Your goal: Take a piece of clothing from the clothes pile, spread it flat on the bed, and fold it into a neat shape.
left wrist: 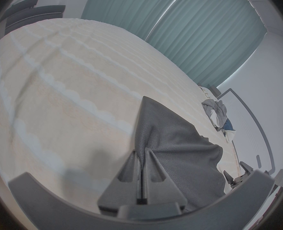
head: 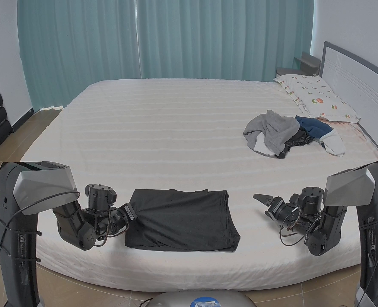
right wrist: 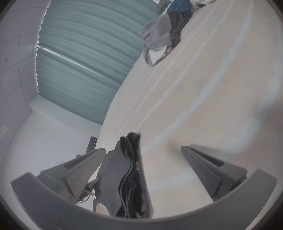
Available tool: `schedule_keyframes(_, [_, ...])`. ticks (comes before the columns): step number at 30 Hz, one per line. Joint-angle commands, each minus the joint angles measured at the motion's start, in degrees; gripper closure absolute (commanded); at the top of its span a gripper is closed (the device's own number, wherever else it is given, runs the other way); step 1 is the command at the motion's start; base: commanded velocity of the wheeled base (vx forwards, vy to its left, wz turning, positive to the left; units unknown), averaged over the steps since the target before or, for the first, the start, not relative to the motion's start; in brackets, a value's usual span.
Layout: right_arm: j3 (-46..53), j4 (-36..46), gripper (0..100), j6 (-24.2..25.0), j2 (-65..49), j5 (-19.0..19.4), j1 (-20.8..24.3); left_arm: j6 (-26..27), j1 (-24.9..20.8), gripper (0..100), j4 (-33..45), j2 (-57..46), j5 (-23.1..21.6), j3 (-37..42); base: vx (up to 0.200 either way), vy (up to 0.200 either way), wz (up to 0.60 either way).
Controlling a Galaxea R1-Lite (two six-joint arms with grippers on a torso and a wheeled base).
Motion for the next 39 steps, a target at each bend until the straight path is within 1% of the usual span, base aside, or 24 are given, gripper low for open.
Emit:
schedule_keyframes(1, [1.62, -0.85, 0, 0.00, -1.56, -1.55, 3.49, -0.03, -0.08, 100, 0.00, 0.18, -0.08, 0.04, 0.000, 0.200, 0.00])
schedule_keyframes(6, [2.32, -0.85, 0, 0.00, -1.38, -1.73, 4.37, -0.03, -0.17, 100, 0.09, 0.27, 0.01, 0.13, 0.000, 0.200, 0.00])
schedule_keyframes(11, [2.67, -0.85, 0, 0.00, -1.12, -4.98, 6.83, -0.03, -0.61, 100, 0.17, 0.27, 0.01, 0.92, 0.000, 0.200, 0.00])
schedule_keyframes(14, [2.50, -0.85, 0, 0.00, -1.12, -6.30, 8.15, -0.03, -0.96, 100, 0.17, 0.27, 0.01, 1.10, 0.000, 0.200, 0.00])
schedule_keyframes(17, [2.23, -0.85, 0, 0.00, -1.12, -7.53, 8.41, -0.03, -0.96, 100, 0.17, 0.27, 0.01, 1.19, 0.000, 0.200, 0.00])
schedule_keyframes(26, [2.06, -0.85, 0, 0.00, -1.12, -7.53, 8.59, -0.12, -1.93, 100, 0.17, -0.09, 0.10, 1.89, 0.000, 0.200, 0.00])
schedule_keyframes(36, [2.23, -0.85, 0, 0.00, -0.33, -7.53, 8.67, -0.30, -3.16, 100, 0.09, -0.09, 0.36, 2.59, 0.000, 0.000, 0.00])
schedule_keyframes(39, [2.32, -0.85, 0, 0.00, -0.24, -7.44, 8.59, -2.05, -3.86, 100, 0.09, -0.17, 0.62, 2.59, 0.000, 0.000, 0.00])
